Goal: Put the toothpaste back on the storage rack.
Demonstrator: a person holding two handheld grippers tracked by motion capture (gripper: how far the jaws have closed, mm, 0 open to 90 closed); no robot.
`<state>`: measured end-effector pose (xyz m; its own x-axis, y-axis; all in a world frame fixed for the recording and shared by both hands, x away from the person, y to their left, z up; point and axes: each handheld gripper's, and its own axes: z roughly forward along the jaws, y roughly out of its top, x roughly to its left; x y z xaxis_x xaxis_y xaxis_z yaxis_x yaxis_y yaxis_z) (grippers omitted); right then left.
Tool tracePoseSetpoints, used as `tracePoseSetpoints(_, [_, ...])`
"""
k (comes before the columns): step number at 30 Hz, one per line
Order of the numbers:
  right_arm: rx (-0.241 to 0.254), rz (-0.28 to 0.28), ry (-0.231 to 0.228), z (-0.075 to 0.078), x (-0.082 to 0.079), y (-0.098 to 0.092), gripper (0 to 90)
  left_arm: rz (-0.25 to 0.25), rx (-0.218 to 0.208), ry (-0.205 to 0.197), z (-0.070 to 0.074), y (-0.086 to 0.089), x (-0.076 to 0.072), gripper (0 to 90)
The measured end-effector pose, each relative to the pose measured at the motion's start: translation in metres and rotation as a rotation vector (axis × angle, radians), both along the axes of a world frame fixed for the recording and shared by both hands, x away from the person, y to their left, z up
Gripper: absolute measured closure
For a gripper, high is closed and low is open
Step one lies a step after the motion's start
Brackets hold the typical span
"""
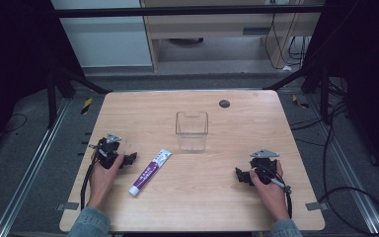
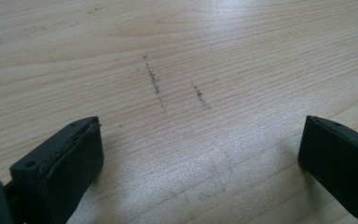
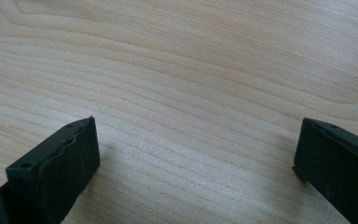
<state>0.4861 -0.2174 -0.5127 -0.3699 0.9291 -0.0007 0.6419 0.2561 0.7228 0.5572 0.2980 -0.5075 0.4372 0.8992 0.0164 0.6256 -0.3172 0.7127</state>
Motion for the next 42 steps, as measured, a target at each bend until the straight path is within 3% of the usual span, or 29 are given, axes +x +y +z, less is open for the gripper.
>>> tracePoseSetpoints(5, [-0.001, -0.004, -0.002, 0.0, 0.0, 0.0, 0.3, 0.025, 0.001, 0.001, 0.0, -0.002, 0.002, 0.0])
tracePoseSetpoints(10, [-0.002, -0.008, -0.002, 0.0, 0.0, 0.0, 0.3, 0.02, 0.004, 0.001, 0.001, -0.001, 0.0, 0.0])
tracePoseSetpoints(13, [-0.002, -0.01, -0.002, 0.0, 0.0, 0.0, 0.3, 0.029, 0.04, -0.013, 0.007, -0.002, -0.004, 4.9])
tracePoseSetpoints(18, [-0.002, -0.011, -0.002, 0.0, -0.001, 0.0, 0.3, 0.045, 0.044, -0.022, 0.023, -0.003, -0.012, 5.0])
tracePoseSetpoints(21, [-0.002, -0.011, -0.002, 0.0, -0.001, 0.0, 0.3, 0.028, 0.124, -0.008, 0.037, -0.007, -0.025, 5.0])
tracePoseSetpoints(24, [-0.002, -0.011, -0.002, 0.0, -0.001, 0.0, 0.3, 0.013, 0.151, 0.004, 0.042, -0.01, -0.032, 4.6])
tracePoseSetpoints(26, [-0.002, -0.011, -0.002, 0.0, -0.001, 0.0, 0.3, -0.011, 0.213, 0.009, 0.047, -0.014, -0.042, 4.4])
tracePoseSetpoints(27, [-0.002, -0.011, -0.002, 0.0, -0.001, 0.0, 0.3, -0.011, 0.213, 0.009, 0.047, -0.014, -0.042, 4.6])
tracePoseSetpoints(29, [-0.002, -0.01, -0.002, 0.0, -0.001, 0.0, 0.3, -0.024, 0.254, 0.008, 0.051, -0.018, -0.048, 4.5])
tracePoseSetpoints(35, [-0.002, -0.01, -0.002, 0.0, -0.001, 0.0, 0.3, -0.052, 0.258, 0.03, 0.063, -0.023, -0.057, 6.0])
tracePoseSetpoints(39, [-0.002, -0.01, -0.002, 0.0, -0.001, 0.0, 0.3, -0.068, 0.2, 0.073, 0.068, -0.023, -0.06, 7.2])
tracePoseSetpoints(42, [-0.002, -0.01, -0.002, 0.0, -0.001, 0.0, 0.3, -0.081, 0.188, 0.099, 0.07, -0.026, -0.062, 7.8])
